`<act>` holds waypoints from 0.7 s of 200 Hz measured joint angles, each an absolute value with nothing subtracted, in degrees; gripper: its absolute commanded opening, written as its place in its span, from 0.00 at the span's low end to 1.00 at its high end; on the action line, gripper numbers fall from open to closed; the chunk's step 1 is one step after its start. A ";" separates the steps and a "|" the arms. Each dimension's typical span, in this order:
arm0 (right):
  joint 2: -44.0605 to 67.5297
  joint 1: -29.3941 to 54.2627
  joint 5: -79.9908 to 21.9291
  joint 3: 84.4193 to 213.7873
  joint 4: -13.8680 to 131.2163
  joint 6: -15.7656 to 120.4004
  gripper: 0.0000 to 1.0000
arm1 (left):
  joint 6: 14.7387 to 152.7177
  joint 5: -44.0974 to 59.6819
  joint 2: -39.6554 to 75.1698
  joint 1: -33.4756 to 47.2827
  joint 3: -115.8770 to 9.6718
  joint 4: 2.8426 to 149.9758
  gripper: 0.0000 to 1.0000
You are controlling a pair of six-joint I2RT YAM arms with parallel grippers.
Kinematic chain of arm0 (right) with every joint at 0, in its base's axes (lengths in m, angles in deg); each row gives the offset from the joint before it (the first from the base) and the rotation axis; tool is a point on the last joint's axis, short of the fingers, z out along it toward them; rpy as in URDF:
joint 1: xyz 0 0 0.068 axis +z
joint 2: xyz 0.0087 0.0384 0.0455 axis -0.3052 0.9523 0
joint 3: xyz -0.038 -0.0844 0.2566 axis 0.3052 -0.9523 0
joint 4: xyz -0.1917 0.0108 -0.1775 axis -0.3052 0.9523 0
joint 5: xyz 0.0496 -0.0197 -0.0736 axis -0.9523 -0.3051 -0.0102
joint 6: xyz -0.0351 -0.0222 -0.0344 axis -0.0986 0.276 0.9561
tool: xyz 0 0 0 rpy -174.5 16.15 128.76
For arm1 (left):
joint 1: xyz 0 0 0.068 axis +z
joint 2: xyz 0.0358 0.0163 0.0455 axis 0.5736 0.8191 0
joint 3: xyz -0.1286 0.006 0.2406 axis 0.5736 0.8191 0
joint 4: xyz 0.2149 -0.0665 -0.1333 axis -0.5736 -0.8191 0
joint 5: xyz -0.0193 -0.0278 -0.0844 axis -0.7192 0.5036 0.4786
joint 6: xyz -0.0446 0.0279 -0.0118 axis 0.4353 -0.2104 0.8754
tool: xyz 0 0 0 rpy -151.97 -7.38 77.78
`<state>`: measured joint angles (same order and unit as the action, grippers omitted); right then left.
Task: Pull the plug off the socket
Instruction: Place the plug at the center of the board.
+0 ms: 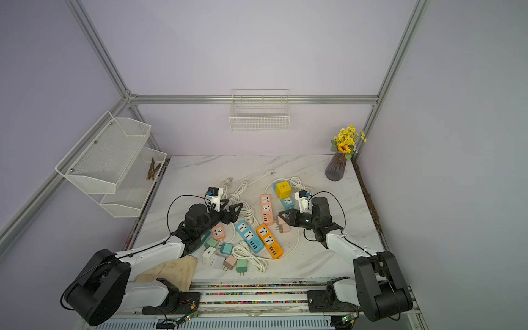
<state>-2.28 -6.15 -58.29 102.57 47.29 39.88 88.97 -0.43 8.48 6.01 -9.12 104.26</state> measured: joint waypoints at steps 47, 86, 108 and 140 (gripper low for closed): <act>2.29 -6.06 -55.10 104.69 47.83 41.34 0.25 | 89.29 -2.85 8.48 6.12 -9.12 105.00 1.00; 8.01 -6.02 -53.33 107.07 47.61 41.23 0.26 | 89.29 -2.98 8.48 6.12 -9.12 105.07 1.00; 12.15 -5.82 -52.80 109.21 47.20 40.38 0.26 | 89.29 -2.87 8.48 6.12 -9.12 105.09 0.99; 17.06 -5.12 -51.03 111.59 47.61 40.25 0.34 | 89.43 -1.74 8.89 6.12 -9.12 105.96 1.00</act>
